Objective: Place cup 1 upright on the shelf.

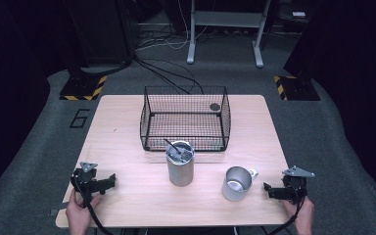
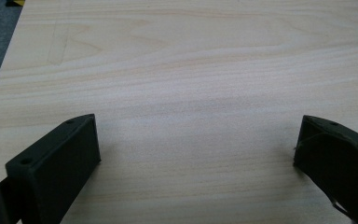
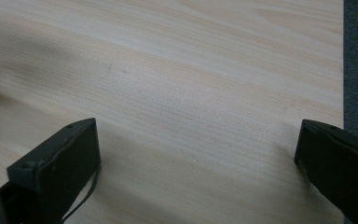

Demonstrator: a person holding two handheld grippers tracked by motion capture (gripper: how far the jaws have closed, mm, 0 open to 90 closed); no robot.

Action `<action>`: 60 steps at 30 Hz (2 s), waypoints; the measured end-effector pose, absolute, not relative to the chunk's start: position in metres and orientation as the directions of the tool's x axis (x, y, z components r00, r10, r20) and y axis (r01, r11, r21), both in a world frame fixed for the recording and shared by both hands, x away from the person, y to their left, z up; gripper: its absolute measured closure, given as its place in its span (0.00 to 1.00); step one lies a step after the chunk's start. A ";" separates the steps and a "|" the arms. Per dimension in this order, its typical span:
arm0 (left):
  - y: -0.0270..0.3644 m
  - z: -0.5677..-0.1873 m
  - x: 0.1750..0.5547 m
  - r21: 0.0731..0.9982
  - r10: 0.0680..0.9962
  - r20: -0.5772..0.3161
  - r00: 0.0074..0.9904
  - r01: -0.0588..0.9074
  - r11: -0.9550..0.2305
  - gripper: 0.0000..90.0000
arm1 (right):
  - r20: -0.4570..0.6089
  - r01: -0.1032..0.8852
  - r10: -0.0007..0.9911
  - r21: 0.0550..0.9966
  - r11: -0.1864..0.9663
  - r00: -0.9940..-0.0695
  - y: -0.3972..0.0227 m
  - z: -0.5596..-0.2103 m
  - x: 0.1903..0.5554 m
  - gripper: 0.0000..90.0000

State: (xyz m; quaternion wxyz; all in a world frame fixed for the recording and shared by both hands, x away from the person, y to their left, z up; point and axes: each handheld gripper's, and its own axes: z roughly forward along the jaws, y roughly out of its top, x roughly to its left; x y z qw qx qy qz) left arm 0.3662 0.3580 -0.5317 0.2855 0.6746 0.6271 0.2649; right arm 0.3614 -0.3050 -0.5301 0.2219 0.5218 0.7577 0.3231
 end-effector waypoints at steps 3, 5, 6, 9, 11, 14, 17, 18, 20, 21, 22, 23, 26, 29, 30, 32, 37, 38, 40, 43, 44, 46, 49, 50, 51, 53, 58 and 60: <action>0.358 -0.532 0.365 0.720 0.998 0.001 0.070 0.692 -0.049 0.00 | 0.003 0.648 0.936 0.723 0.241 -0.351 -0.305 -0.530 0.362 0.00; 0.357 -0.532 0.363 0.719 0.998 -0.002 0.062 0.694 -0.041 0.00 | 0.003 0.653 0.939 0.720 0.236 -0.343 -0.304 -0.530 0.362 0.00; 0.357 -0.532 0.363 0.719 0.998 -0.002 0.062 0.694 -0.041 0.00 | 0.003 0.653 0.939 0.720 0.236 -0.343 -0.304 -0.530 0.362 0.00; 0.354 -0.532 0.362 0.719 1.000 -0.004 0.026 0.694 -0.015 0.00 | 0.004 0.654 0.940 0.720 0.235 -0.342 -0.304 -0.530 0.362 0.00; 0.353 -0.532 0.362 0.719 1.000 -0.005 0.018 0.695 -0.009 0.00 | 0.004 0.653 0.940 0.720 0.235 -0.342 -0.304 -0.530 0.362 0.00; 0.354 -0.532 0.362 0.719 0.999 0.000 0.038 0.695 -0.027 0.00 | 0.003 0.653 0.940 0.720 0.236 -0.342 -0.304 -0.530 0.362 0.00; 0.351 -0.532 0.361 0.722 0.997 -0.008 0.081 0.690 -0.050 0.00 | 0.003 0.654 0.940 0.719 0.235 -0.342 -0.304 -0.530 0.362 0.00; 0.351 -0.531 0.360 0.728 0.995 -0.016 0.101 0.683 -0.058 0.00 | 0.003 0.654 0.940 0.719 0.235 -0.341 -0.304 -0.530 0.362 0.00; 0.349 -0.530 0.358 0.741 0.992 -0.034 0.121 0.669 -0.056 0.00 | 0.003 0.654 0.941 0.719 0.234 -0.340 -0.304 -0.530 0.362 0.00; 0.349 -0.530 0.356 0.746 0.990 -0.041 0.131 0.663 -0.057 0.00 | 0.003 0.654 0.941 0.719 0.233 -0.339 -0.304 -0.530 0.362 0.00; 0.347 -0.529 0.356 0.754 0.990 -0.044 0.134 0.655 -0.056 0.00 | 0.003 0.654 0.941 0.719 0.234 -0.339 -0.304 -0.530 0.362 0.00; 0.344 -0.528 0.354 0.761 0.987 -0.056 0.149 0.646 -0.054 0.00 | 0.003 0.654 0.941 0.719 0.233 -0.339 -0.304 -0.530 0.362 0.00; 0.339 -0.524 0.351 0.777 0.981 -0.053 0.186 0.625 -0.076 0.00 | 0.003 0.654 0.941 0.719 0.233 -0.339 -0.304 -0.530 0.362 0.00; 0.330 -0.517 0.348 0.791 0.969 -0.067 0.240 0.605 -0.095 0.00 | 0.003 0.655 0.941 0.719 0.233 -0.339 -0.304 -0.530 0.362 0.00; 0.326 -0.515 0.347 0.798 0.966 -0.062 0.249 0.594 -0.102 0.00 | 0.003 0.655 0.941 0.719 0.233 -0.339 -0.304 -0.530 0.362 0.00; 0.316 -0.510 0.345 0.797 0.956 -0.061 0.288 0.590 -0.127 0.00 | 0.003 0.655 0.941 0.719 0.233 -0.339 -0.304 -0.530 0.362 0.00; 0.302 -0.505 0.346 0.804 0.944 -0.055 0.326 0.574 -0.151 0.00 | 0.003 0.655 0.941 0.719 0.233 -0.338 -0.304 -0.530 0.362 0.00; 0.296 -0.501 0.347 0.802 0.936 -0.055 0.348 0.574 -0.166 0.00 | 0.003 0.655 0.941 0.719 0.233 -0.338 -0.304 -0.530 0.362 0.00; 0.293 -0.500 0.348 0.805 0.934 -0.057 0.352 0.570 -0.166 0.00 | 0.003 0.655 0.941 0.719 0.232 -0.338 -0.304 -0.530 0.362 0.00; 0.284 -0.496 0.349 0.810 0.922 -0.061 0.382 0.559 -0.178 0.00 | 0.002 0.655 0.941 0.719 0.233 -0.338 -0.304 -0.530 0.362 0.00; 0.281 -0.494 0.350 0.812 0.918 -0.060 0.393 0.554 -0.185 0.00 | 0.002 0.655 0.941 0.719 0.233 -0.337 -0.304 -0.530 0.362 0.00; 0.272 -0.491 0.352 0.816 0.902 -0.069 0.426 0.544 -0.194 0.00 | 0.001 0.654 0.941 0.720 0.235 -0.339 -0.304 -0.530 0.362 0.00; 0.267 -0.489 0.353 0.820 0.894 -0.075 0.442 0.537 -0.197 0.00 | 0.001 0.654 0.941 0.720 0.235 -0.339 -0.304 -0.530 0.362 0.00; 0.263 -0.487 0.354 0.819 0.888 -0.076 0.454 0.536 -0.204 0.00 | 0.002 0.655 0.942 0.719 0.232 -0.337 -0.304 -0.530 0.362 0.00; 0.260 -0.486 0.354 0.821 0.884 -0.070 0.462 0.530 -0.212 0.00 | 0.002 0.655 0.942 0.719 0.232 -0.337 -0.304 -0.530 0.362 0.00; 0.252 -0.484 0.355 0.825 0.873 -0.067 0.484 0.519 -0.224 0.00 | 0.000 0.654 0.941 0.719 0.235 -0.339 -0.304 -0.530 0.362 0.00; 0.243 -0.479 0.358 0.827 0.855 -0.062 0.515 0.507 -0.245 0.00 | 0.002 0.654 0.942 0.719 0.233 -0.337 -0.304 -0.530 0.362 0.00; 0.241 -0.479 0.358 0.831 0.855 -0.064 0.514 0.502 -0.240 0.00 | 0.002 0.652 0.942 0.722 0.232 -0.337 -0.304 -0.530 0.362 0.00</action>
